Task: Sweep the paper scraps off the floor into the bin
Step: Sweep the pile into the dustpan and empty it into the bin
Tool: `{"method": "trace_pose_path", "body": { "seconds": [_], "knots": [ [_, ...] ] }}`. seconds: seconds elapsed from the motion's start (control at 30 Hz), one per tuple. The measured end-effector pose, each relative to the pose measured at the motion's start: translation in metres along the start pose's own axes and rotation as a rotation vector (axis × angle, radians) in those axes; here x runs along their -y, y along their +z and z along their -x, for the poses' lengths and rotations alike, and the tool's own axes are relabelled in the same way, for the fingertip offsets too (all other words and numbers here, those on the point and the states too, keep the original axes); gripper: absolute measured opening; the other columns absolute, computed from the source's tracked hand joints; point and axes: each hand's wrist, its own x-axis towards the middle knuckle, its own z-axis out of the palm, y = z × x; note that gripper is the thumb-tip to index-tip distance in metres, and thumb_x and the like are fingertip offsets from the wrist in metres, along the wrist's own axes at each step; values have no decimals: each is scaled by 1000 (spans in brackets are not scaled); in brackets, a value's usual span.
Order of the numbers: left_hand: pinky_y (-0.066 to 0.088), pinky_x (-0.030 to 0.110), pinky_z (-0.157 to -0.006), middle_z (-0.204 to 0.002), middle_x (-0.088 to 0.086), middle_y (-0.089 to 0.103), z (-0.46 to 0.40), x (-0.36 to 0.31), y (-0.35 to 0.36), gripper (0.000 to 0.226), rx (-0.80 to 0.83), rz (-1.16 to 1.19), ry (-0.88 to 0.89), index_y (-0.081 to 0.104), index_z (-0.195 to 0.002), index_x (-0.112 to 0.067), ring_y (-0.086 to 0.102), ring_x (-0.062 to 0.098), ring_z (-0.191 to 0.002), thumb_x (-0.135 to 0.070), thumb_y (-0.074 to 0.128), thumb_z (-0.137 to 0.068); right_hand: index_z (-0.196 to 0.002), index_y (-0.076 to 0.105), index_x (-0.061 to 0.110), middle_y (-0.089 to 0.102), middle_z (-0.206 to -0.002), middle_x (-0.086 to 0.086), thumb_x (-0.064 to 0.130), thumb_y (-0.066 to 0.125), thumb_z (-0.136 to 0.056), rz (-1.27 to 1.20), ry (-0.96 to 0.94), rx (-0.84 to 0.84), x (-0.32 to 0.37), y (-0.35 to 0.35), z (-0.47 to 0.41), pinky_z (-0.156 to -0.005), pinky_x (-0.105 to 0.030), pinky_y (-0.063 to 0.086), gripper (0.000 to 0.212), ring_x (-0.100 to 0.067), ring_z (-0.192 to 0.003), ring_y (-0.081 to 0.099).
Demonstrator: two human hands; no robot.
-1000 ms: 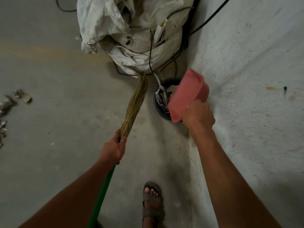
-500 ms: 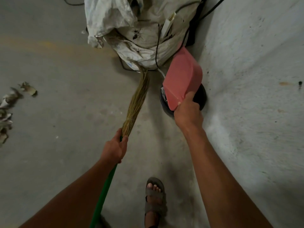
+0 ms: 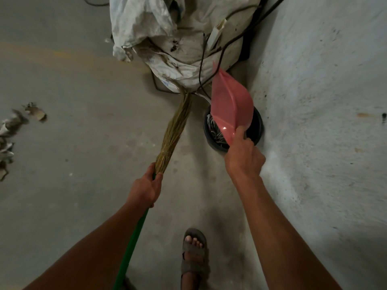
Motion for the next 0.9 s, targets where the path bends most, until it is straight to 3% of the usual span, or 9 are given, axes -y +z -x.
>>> {"method": "trace_pose_path", "body": {
  "seconds": [0.2, 0.47, 0.67, 0.9],
  "knots": [
    [61, 37, -48, -94, 17, 70, 0, -4, 5, 61, 9, -10, -8, 24, -165, -42, 68, 30, -65, -51, 46, -108, -148, 26, 12, 68, -122, -17, 20, 59, -105, 50, 72, -4, -7, -1, -9, -71, -40, 42, 55, -35, -102, 71],
    [63, 41, -49, -93, 17, 69, -1, -1, 8, 61, 6, -28, -10, 25, -165, -40, 70, 33, -65, -51, 45, -108, -138, 48, 12, 69, -114, -14, 15, 58, -104, 70, 115, 67, -21, 2, -1, -67, -37, 41, 35, -29, -90, 67],
    [60, 35, -46, -96, 17, 69, -2, 1, 8, 62, 13, -45, -9, 23, -166, -39, 70, 32, -66, -51, 44, -109, -132, 59, 9, 67, -123, -16, 11, 54, -104, 57, 125, 124, -21, 16, -21, -76, -41, 48, 29, -36, -107, 69],
    [63, 42, -51, -98, 19, 70, -1, 5, 12, 61, 15, -13, -16, 25, -165, -41, 68, 30, -66, -50, 46, -108, -135, 62, 7, 64, -134, -16, 14, 55, -105, 111, 69, 164, -4, 30, -44, -88, -45, 56, 32, -36, -116, 69]
  ]
}}
